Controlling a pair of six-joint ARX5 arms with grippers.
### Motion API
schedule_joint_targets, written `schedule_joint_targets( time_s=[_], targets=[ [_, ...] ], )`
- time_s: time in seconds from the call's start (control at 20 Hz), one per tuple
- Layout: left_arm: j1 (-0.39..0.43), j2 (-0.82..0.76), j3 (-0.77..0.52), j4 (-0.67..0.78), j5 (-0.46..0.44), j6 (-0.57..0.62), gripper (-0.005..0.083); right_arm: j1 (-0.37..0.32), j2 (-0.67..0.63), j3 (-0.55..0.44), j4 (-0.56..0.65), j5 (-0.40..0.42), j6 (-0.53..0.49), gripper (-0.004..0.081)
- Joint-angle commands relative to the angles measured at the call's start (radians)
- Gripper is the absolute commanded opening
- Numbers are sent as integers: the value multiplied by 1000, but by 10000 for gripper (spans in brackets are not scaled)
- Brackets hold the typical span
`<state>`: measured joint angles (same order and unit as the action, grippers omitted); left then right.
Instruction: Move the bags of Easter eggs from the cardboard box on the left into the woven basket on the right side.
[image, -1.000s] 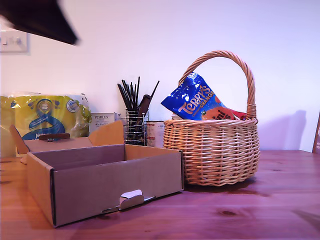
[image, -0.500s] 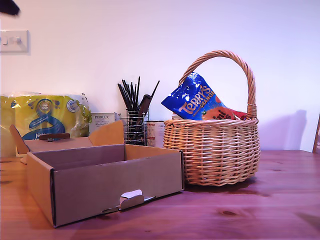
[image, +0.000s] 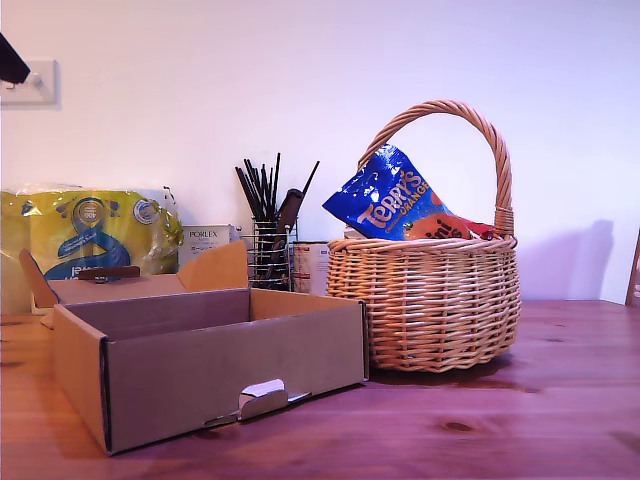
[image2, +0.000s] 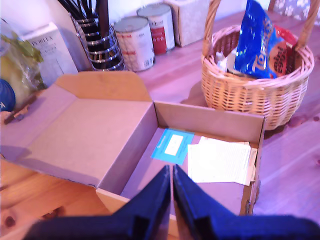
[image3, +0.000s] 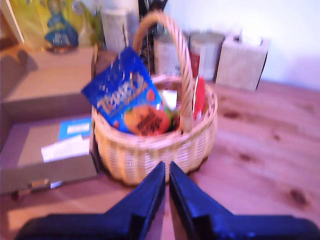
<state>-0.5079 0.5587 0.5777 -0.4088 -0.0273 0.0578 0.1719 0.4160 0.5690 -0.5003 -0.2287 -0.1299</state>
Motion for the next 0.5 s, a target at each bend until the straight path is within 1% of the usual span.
schedule_joint_targets(
  time_s=[0.0, 0.2, 0.45],
  targets=[
    [2, 1, -11, 5, 0, -5, -19, 5, -6, 13, -19, -4, -1, -12],
    [2, 6, -11, 1, 0, -5, -19, 5, -6, 13, -69, -4, -1, -12],
    [2, 8, -11, -13, 0, -5, -19, 5, -6, 13, -100, -4, -1, -12]
  ],
)
